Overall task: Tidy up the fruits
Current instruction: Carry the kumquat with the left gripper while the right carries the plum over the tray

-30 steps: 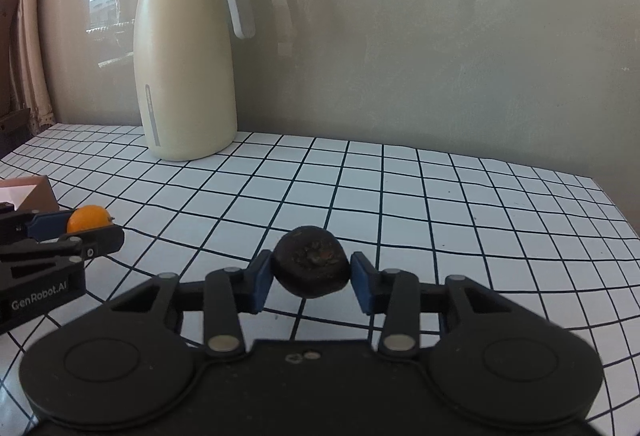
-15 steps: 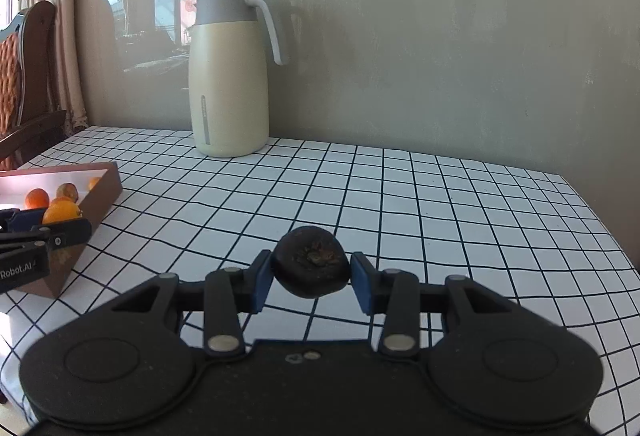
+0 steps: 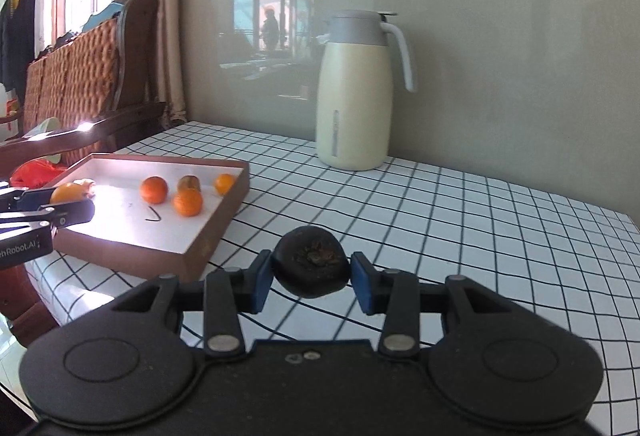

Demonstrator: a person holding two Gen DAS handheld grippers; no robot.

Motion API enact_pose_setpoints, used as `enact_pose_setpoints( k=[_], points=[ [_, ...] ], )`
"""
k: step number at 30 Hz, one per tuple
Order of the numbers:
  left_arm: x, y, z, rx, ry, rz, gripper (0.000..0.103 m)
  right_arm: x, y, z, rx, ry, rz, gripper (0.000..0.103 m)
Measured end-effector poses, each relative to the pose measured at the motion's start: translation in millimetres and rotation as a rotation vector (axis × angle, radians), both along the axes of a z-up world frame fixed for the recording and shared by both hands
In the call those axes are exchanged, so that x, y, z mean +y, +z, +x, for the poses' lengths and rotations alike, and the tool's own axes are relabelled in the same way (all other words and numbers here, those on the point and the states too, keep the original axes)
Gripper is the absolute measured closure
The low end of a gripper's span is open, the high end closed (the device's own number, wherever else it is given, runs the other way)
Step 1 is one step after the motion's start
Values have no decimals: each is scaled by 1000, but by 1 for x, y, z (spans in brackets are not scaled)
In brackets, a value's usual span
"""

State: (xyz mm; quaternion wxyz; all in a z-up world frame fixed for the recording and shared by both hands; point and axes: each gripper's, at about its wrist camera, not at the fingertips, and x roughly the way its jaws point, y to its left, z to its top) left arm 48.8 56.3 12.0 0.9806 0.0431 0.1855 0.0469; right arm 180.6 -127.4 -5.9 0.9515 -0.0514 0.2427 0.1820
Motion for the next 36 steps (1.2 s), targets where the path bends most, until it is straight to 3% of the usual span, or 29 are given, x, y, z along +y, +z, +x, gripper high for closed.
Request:
enact_pose_setpoints(
  k=[21,36],
  points=[
    [111,6,-21,-61,252,3,67,100,18,-2,-94,209,2,70],
    [150,13,15,-101,308,8,67,141,25,37,-111,165,-7,70]
  ],
)
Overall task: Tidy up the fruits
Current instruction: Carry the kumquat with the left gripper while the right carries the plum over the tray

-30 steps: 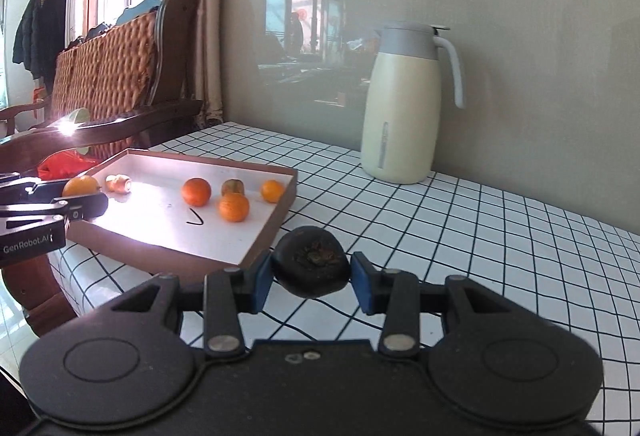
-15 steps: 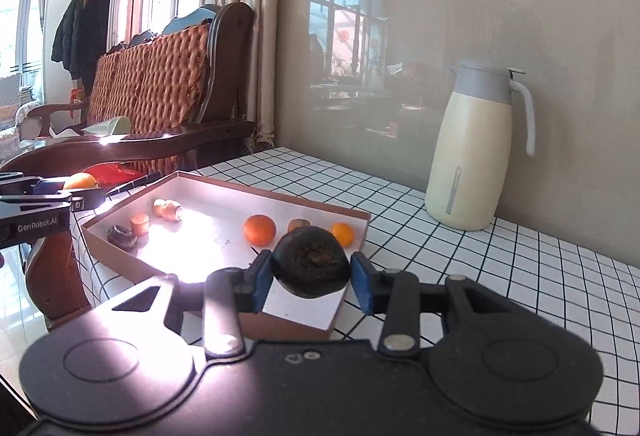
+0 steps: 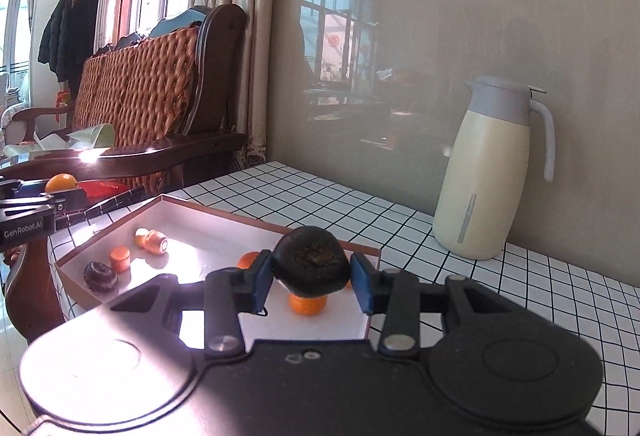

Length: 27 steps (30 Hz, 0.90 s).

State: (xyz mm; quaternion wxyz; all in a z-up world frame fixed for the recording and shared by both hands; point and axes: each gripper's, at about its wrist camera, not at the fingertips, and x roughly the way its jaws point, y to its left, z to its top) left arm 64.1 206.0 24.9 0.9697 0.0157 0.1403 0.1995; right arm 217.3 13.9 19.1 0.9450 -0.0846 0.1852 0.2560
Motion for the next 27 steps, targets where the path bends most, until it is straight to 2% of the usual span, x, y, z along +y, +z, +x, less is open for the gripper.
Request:
enact_pose_setpoints(
  k=[8,27],
  points=[
    [11,-5,21,13,13,-22,67,8,6,22,-23,-18,10,70],
    [18,-13,83,64,-8,-57,67,13,-7,64,31,-44,12,70]
  ],
)
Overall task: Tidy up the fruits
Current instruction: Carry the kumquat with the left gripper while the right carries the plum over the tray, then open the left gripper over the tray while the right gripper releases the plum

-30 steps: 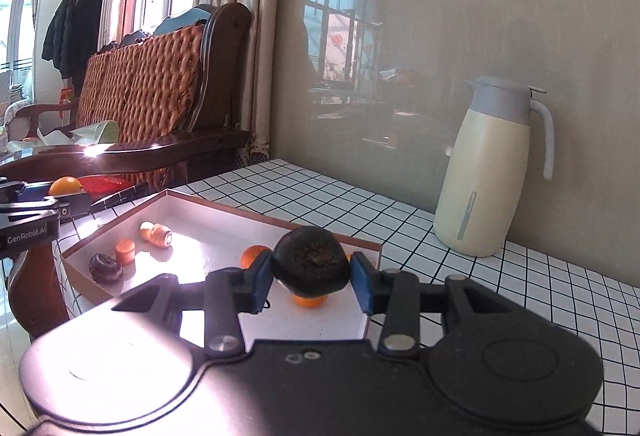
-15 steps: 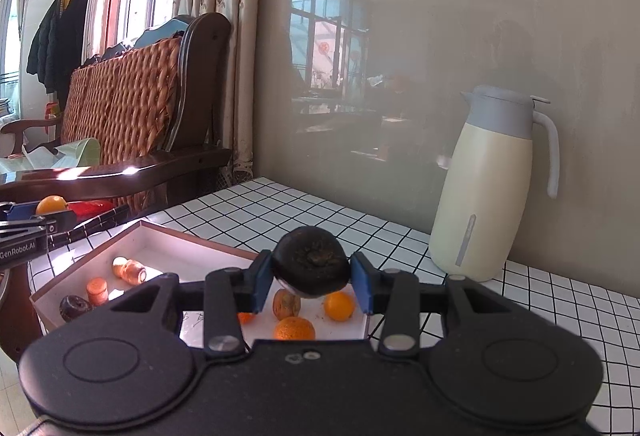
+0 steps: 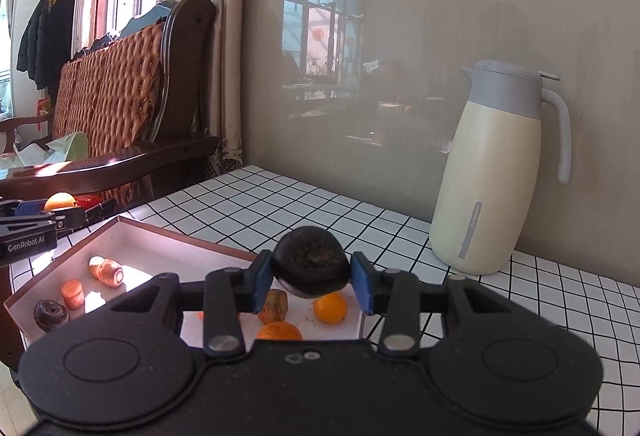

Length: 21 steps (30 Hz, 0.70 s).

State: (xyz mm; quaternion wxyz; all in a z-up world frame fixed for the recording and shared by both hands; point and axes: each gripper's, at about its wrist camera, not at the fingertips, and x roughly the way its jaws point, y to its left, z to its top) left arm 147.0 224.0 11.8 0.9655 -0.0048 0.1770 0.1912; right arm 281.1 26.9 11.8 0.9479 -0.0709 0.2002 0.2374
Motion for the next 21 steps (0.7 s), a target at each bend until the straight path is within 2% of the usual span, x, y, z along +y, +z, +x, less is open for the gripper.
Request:
enact_pose_setpoints(
  k=[21],
  points=[
    [8,-13,51,75,-3,7,67,7,-12,31,53,3,-4,70]
  ],
)
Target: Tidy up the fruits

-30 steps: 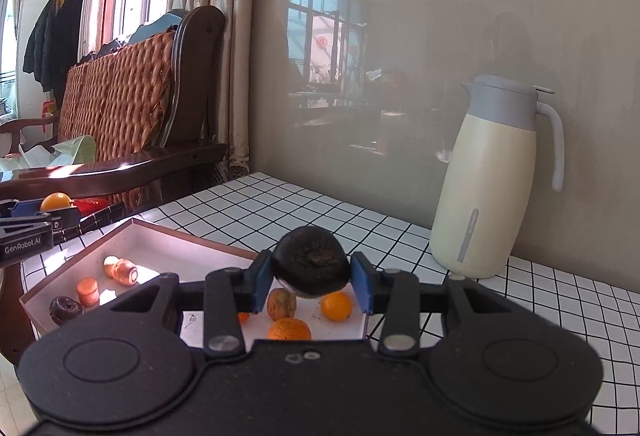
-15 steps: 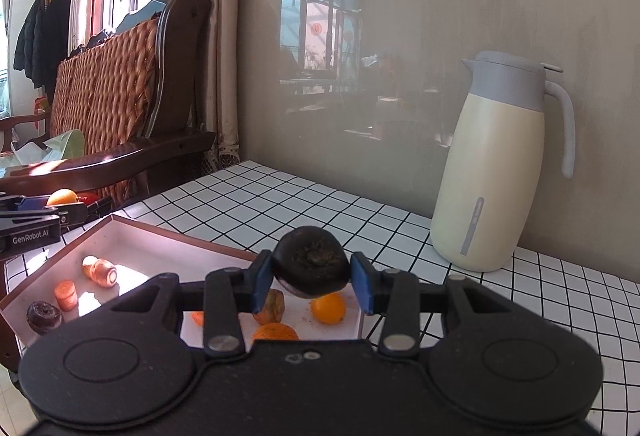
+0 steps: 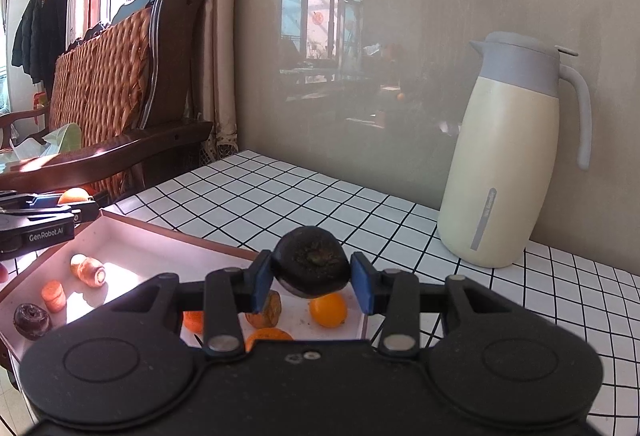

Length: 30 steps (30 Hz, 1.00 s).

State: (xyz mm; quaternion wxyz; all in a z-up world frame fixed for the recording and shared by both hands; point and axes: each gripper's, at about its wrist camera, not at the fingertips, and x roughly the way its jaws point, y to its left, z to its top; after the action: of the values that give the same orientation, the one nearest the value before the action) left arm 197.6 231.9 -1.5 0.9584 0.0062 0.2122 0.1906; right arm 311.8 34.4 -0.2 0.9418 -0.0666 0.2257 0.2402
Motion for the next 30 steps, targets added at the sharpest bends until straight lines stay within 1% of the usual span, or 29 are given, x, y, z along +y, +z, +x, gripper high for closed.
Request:
enact_pose_setpoints(
  k=[3,6,8,9,10,11,12,13,15,19,30],
  points=[
    [1,-4,5,12,4,5,67,2,-1,4,7,9,-2,70],
    [4,-7,7,17,12,-9,67,6,-4,9,18,18,-5,70],
    [4,-6,5,8,-4,-20,67,10,-8,14,41,35,-24,69],
    [3,-4,4,4,-7,-22,47,12,-10,17,60,43,-48,62],
    [2,-1,0,-5,4,-19,22,14,-11,17,46,23,-61,35],
    [0,2,-6,-43,12,5,1,12,-11,14,8,-4,-52,16],
    [-1,6,-10,-64,13,31,0,9,-11,8,-50,-31,-34,7],
    [-2,9,-12,-70,32,55,0,9,-10,6,-69,-35,-38,6],
    [0,10,-14,-78,27,46,0,9,-10,8,-74,-32,-55,6],
    [1,3,-11,-43,-4,30,0,8,-11,8,-57,-22,-32,6],
    [-5,4,-18,-39,-10,36,0,9,-8,7,-44,-17,-41,6]
  ],
)
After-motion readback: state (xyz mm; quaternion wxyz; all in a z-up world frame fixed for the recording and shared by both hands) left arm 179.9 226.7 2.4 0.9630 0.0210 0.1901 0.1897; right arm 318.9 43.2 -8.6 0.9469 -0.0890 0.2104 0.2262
